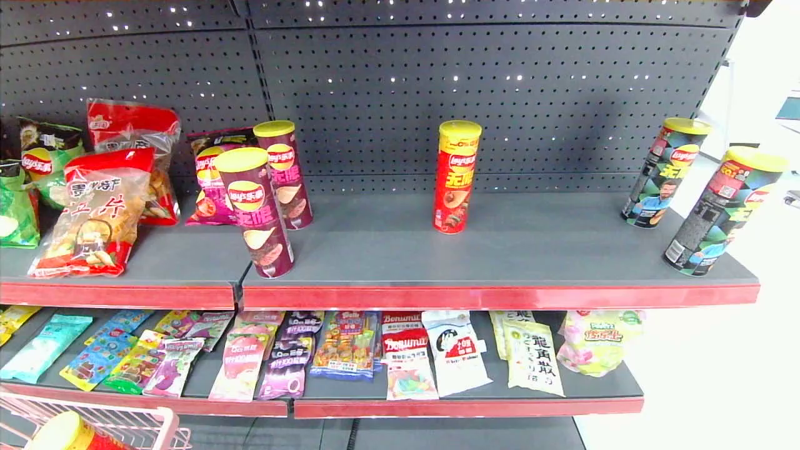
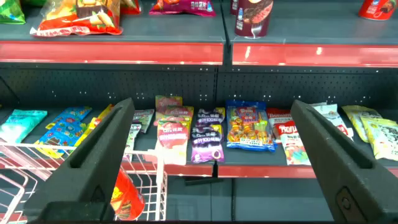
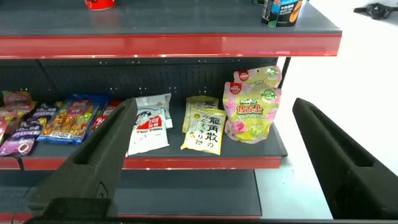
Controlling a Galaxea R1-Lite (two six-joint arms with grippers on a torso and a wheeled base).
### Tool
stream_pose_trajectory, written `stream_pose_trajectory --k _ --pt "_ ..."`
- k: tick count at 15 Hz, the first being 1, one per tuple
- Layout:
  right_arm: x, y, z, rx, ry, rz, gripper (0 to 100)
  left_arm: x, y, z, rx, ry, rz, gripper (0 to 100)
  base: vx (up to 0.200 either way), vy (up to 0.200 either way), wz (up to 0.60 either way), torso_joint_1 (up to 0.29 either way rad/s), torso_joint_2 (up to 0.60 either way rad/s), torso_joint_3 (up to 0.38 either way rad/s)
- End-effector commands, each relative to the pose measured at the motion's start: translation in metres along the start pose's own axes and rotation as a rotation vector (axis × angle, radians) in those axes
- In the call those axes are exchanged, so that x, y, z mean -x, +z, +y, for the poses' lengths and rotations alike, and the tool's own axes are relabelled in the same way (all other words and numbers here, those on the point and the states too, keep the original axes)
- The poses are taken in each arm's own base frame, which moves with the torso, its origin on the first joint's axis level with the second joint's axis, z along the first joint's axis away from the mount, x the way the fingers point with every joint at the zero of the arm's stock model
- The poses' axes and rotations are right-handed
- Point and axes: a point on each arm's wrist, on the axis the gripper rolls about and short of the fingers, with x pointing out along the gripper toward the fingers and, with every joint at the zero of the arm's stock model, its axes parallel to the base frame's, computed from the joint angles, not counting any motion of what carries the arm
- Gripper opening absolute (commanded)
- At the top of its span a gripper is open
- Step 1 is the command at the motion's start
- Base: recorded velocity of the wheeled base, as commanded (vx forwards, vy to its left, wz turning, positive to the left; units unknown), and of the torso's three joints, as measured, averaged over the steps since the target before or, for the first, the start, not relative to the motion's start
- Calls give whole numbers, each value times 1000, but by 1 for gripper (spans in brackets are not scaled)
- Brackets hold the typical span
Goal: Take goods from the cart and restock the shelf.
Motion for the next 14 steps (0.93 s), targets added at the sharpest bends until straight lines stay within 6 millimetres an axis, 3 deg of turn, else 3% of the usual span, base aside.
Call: stream_pose_trajectory --k 1,14 --pt "0 0 0 1 0 1 100 0 0 0 0 1 1 100 0 0 600 12 7 2" --pt "0 0 0 1 0 0 100 0 0 0 0 1 1 100 0 0 600 6 2 2"
